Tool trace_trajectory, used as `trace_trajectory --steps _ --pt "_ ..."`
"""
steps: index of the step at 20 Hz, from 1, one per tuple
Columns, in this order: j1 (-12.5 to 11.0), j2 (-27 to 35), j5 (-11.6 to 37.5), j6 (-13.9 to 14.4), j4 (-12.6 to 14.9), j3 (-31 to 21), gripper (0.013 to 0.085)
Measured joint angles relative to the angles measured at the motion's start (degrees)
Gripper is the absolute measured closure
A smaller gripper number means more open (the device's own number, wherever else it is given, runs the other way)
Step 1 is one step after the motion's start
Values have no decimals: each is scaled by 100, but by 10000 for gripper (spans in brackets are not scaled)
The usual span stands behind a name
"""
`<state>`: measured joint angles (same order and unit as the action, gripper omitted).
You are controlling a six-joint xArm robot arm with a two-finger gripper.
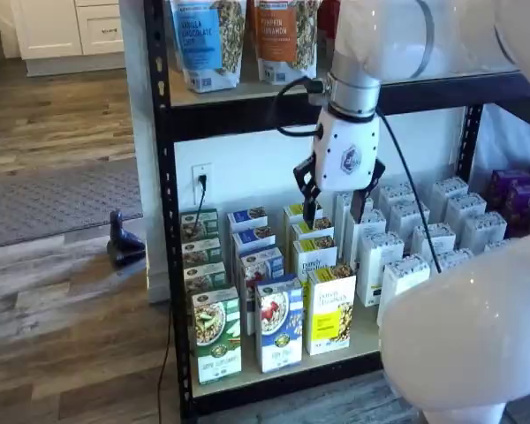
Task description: Pick up the blue and white box that is on the bottom shelf, the second box from the left
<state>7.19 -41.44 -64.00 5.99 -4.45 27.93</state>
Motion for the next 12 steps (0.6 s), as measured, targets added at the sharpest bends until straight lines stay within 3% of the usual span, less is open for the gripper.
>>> trace_trajectory --steps 3,5,6,8,12 --pt "70 180 368 106 127 -116 130" --pt "217 467 459 451 537 -73 130" --pt "238 617 491 507 601 -42 130" --pt "219 812 616 507 623 -29 130" --pt "189 1083 851 658 926 -18 130"
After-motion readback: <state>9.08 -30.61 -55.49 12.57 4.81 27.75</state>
